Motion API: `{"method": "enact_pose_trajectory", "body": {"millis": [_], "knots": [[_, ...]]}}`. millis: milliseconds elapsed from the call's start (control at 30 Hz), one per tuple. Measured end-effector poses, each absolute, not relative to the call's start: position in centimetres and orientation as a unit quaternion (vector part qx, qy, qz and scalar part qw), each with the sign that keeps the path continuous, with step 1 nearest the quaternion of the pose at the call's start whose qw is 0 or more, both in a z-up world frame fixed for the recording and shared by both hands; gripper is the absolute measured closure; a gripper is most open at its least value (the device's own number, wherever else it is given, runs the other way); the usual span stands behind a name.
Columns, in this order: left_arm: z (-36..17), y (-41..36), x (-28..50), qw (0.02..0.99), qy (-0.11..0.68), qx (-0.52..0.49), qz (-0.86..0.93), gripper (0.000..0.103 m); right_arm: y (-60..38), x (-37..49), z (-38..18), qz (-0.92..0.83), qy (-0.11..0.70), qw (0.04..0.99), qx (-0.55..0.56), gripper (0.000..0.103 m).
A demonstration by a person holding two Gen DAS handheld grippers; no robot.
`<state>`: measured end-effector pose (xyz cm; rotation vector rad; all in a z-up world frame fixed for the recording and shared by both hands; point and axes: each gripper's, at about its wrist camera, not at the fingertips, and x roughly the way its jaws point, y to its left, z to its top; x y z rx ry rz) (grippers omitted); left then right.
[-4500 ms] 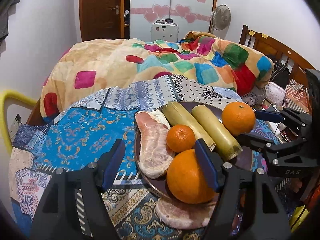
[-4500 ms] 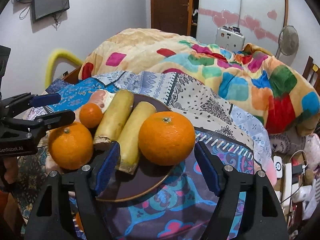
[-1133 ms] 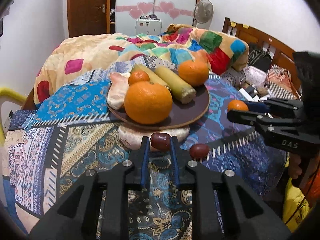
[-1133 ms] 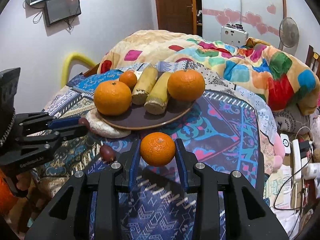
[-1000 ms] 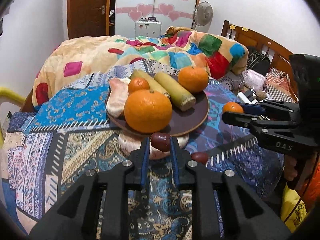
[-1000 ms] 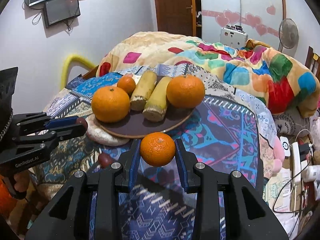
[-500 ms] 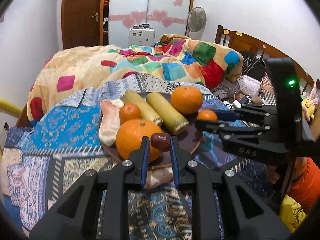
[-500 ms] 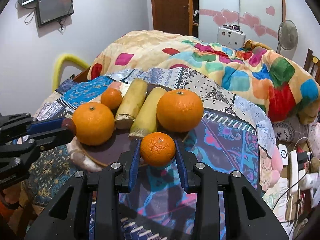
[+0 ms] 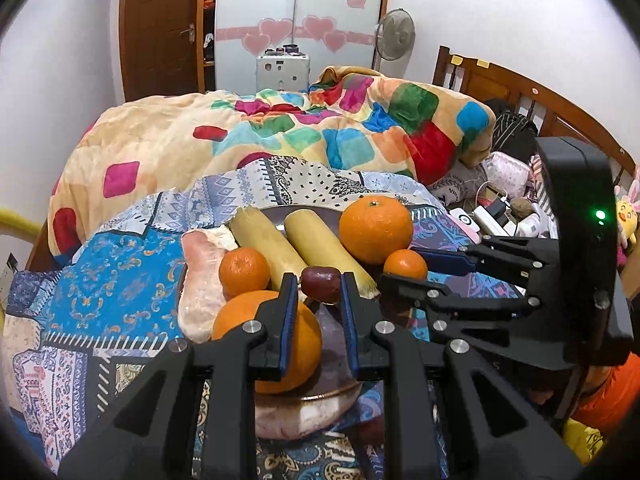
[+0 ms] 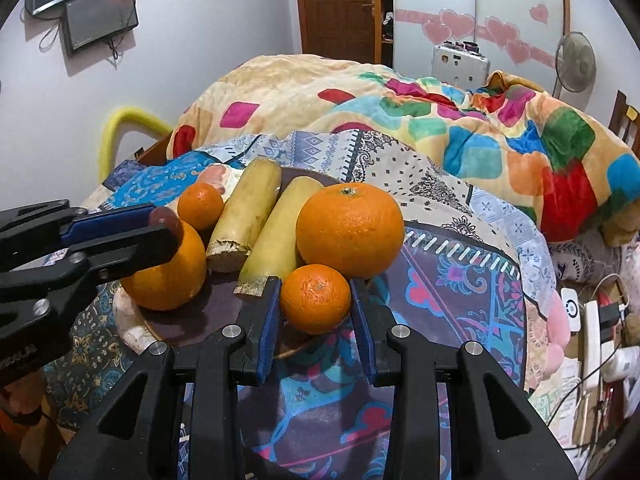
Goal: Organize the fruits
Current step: 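Lower the tangerine onto the plate with the right gripper while the left places the date there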
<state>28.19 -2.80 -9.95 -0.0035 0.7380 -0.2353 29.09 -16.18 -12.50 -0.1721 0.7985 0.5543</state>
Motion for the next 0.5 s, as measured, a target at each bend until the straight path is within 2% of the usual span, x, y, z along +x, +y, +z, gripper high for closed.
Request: {"method": "enact_pose_trajectory", "body": {"millis": [233, 400, 500], "knots": [[-10.53, -2.6, 28.82, 0.923, 0.369, -0.006, -0.112, 0.083, -16.09, 29.14, -12.54, 0.265, 0.382, 0.881, -0.084, 0.071], [-10.78, -2.53, 28.93, 0.921, 0.372, -0.007, -0.112, 0.08, -16.22, 29.21, -12.5, 0.263, 0.384, 0.881, -0.083, 0.067], [-10.62, -2.43, 28.83, 0.922, 0.371, -0.007, -0.112, 0.073, -16.32, 29.03, -12.41, 0.264, 0.383, 0.881, -0.085, 0.062]]}}
